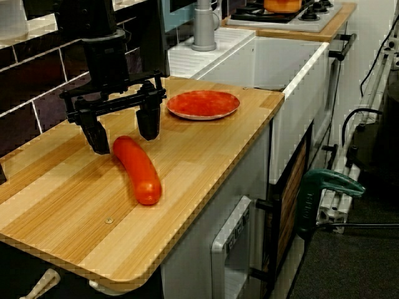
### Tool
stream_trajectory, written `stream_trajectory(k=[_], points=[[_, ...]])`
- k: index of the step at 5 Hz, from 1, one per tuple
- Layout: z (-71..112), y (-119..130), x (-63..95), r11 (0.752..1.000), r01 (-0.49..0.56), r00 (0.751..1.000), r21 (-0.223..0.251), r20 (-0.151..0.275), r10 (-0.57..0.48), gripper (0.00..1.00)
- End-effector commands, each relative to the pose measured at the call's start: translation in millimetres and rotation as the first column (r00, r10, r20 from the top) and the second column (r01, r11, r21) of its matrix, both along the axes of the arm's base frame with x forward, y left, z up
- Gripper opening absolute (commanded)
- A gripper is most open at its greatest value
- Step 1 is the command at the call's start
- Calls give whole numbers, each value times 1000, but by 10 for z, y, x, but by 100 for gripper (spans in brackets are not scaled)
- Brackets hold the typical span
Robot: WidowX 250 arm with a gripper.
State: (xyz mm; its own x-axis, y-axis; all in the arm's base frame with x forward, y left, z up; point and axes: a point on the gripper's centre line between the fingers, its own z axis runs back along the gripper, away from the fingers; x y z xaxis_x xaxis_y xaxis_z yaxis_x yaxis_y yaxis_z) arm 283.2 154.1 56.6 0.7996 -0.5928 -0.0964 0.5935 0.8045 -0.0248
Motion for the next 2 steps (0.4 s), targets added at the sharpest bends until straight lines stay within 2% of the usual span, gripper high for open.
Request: stream_trajectory(k=[1,2], points=[[0,0,0,1000,0,1000,0,0,0,100],[115,-139,51,998,57,998,-6,-40,-57,100]])
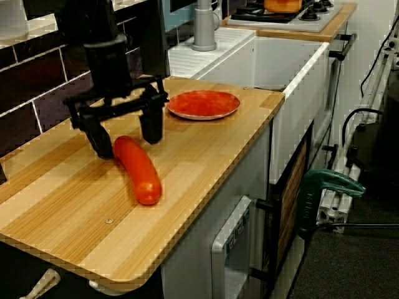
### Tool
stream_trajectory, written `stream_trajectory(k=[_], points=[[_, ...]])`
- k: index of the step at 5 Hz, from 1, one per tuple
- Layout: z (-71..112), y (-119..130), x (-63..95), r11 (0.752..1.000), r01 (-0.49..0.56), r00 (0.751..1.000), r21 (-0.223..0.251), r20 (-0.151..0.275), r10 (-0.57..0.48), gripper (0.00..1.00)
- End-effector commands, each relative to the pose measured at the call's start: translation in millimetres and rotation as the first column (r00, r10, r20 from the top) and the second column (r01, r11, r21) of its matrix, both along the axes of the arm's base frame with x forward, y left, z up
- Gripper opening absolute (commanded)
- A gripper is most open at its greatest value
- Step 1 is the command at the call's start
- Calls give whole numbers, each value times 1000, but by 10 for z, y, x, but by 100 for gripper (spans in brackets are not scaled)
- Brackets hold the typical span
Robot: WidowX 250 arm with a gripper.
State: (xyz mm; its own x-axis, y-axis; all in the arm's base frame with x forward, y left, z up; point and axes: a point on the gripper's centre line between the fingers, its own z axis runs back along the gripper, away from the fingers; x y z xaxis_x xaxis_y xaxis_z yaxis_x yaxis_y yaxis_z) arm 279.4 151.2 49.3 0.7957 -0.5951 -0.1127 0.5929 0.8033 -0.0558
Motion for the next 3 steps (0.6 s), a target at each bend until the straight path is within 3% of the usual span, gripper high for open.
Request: stream_trajectory(k=[1,3], points=[[276,-189,82,996,79,997,51,-15,-78,100],[313,10,-22,996,88,996,12,-3,-88,100]])
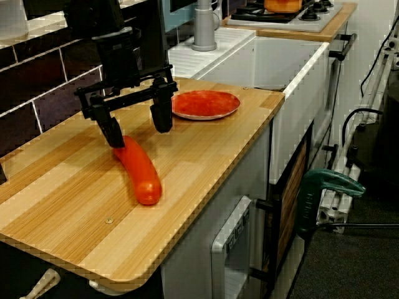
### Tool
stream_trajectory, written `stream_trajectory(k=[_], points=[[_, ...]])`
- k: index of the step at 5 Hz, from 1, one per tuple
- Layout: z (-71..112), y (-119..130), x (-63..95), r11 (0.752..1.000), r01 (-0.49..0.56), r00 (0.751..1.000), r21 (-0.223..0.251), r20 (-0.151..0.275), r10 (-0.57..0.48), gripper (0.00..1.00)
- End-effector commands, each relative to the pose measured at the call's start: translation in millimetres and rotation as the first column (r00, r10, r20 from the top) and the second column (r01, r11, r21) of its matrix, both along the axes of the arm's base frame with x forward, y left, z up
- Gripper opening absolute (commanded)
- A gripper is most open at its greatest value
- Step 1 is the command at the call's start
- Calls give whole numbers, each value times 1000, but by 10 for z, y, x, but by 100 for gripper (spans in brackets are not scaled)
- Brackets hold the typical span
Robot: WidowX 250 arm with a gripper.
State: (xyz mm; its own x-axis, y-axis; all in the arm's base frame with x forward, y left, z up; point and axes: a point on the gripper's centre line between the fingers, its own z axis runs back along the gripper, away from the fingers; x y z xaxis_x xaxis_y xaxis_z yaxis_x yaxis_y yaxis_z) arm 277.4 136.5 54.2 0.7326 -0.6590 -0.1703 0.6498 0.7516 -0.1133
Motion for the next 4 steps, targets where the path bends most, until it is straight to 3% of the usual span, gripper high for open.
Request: stream_trajectory(k=[1,2,3,4], points=[[390,291,-63,999,41,996,16,82,-42,100],[402,464,-164,999,29,990,-42,140,-23,100],[308,478,-216,996,0,982,-85,187,16,100],[230,460,-234,993,-33,982,-110,182,53,100]])
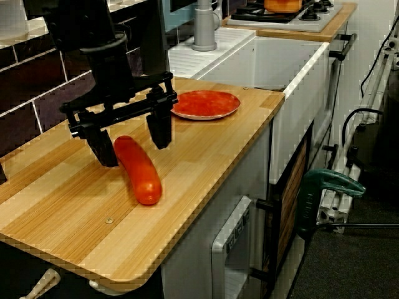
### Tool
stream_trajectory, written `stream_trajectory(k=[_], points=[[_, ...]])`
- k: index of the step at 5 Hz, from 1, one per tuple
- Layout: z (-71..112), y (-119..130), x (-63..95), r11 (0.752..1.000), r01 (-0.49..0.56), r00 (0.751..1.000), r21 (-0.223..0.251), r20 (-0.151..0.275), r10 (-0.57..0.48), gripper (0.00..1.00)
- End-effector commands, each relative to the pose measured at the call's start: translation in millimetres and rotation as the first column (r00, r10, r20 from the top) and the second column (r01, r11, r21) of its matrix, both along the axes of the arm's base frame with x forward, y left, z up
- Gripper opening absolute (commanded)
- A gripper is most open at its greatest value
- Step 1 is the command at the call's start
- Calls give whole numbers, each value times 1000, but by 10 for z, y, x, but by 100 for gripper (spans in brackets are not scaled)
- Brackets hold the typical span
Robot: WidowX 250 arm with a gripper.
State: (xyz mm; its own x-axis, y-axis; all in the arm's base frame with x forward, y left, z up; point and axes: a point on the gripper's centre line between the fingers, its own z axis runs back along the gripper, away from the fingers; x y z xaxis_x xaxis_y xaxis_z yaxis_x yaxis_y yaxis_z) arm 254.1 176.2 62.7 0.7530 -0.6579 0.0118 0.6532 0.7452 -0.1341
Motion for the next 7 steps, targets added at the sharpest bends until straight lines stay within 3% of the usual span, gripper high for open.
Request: stream_trajectory(k=[1,4,6,7], points=[[75,38,-3,998,-66,996,18,54,65,100],[-96,18,9,993,-117,991,20,74,115,100],[-358,-35,83,984,-171,984,53,53,168,100],[-430,-66,47,988,-144,988,52,56,142,100]])
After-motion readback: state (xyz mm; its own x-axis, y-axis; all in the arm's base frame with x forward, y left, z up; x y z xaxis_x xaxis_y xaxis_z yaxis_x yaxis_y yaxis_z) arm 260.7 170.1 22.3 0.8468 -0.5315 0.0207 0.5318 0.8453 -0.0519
